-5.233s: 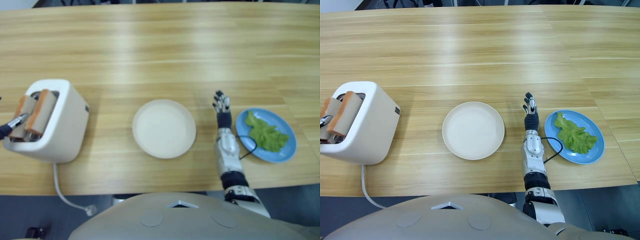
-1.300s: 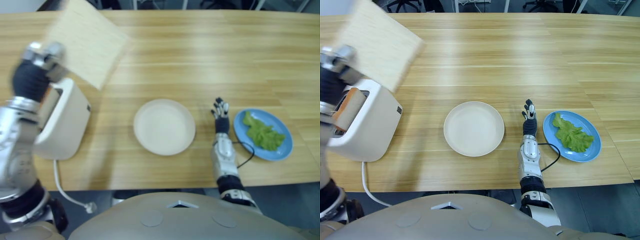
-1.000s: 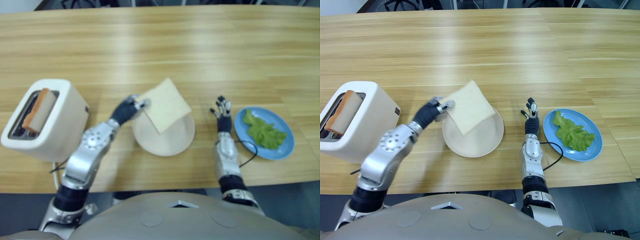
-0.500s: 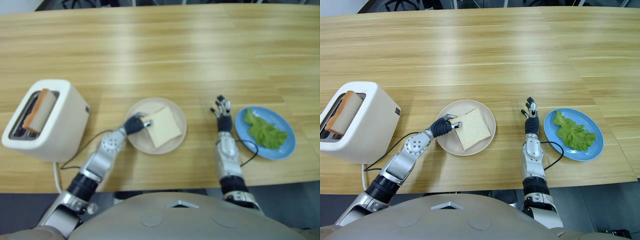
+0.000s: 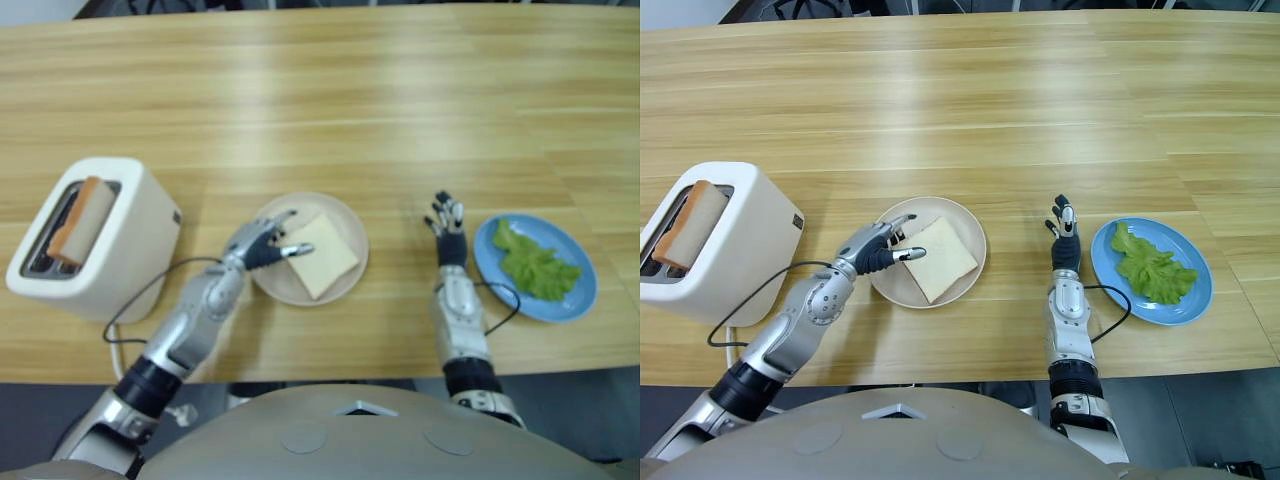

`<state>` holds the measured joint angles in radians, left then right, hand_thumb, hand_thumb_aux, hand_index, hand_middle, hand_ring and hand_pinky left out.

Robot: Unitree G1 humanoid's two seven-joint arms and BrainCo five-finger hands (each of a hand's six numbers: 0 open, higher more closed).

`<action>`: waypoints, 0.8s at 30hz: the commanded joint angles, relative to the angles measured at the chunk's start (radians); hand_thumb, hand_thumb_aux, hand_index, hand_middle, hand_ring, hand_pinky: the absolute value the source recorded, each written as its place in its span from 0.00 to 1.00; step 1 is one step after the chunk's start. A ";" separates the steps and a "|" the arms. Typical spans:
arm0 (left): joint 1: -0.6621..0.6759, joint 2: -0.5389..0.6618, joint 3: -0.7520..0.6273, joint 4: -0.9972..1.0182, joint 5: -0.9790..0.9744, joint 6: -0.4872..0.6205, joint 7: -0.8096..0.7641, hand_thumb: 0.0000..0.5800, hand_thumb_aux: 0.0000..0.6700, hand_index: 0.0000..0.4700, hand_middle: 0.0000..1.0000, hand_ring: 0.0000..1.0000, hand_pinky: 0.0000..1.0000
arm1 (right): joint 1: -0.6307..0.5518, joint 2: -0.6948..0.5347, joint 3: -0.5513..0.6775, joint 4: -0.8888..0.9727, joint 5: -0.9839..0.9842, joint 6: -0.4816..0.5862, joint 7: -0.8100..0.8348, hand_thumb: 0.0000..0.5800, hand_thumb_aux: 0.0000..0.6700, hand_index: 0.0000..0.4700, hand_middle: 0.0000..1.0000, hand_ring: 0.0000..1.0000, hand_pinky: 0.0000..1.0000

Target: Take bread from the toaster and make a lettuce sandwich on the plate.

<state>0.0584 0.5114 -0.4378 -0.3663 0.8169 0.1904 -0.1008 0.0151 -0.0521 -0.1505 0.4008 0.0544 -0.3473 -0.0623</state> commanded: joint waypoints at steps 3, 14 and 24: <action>0.051 0.025 0.134 -0.252 0.214 0.031 0.000 0.00 0.00 0.00 0.00 0.00 0.00 | 0.034 -0.006 0.024 -0.071 -0.042 0.030 0.001 0.00 0.00 0.00 0.00 0.00 0.00; 0.161 -0.079 0.216 -0.059 0.166 -0.038 0.137 0.00 0.00 0.00 0.00 0.00 0.00 | 0.164 -0.266 -0.077 -0.912 -0.173 0.329 0.129 0.00 0.00 0.00 0.00 0.00 0.00; 0.221 -0.215 0.327 0.250 -0.271 -0.233 0.193 0.00 0.00 0.00 0.00 0.00 0.00 | 0.332 -0.613 -0.175 -0.573 -0.595 0.200 0.036 0.00 0.00 0.00 0.00 0.00 0.00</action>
<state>0.2710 0.3059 -0.1337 -0.1565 0.6230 -0.0071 0.0932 0.3315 -0.6496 -0.3497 -0.2480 -0.4688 -0.1101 0.0064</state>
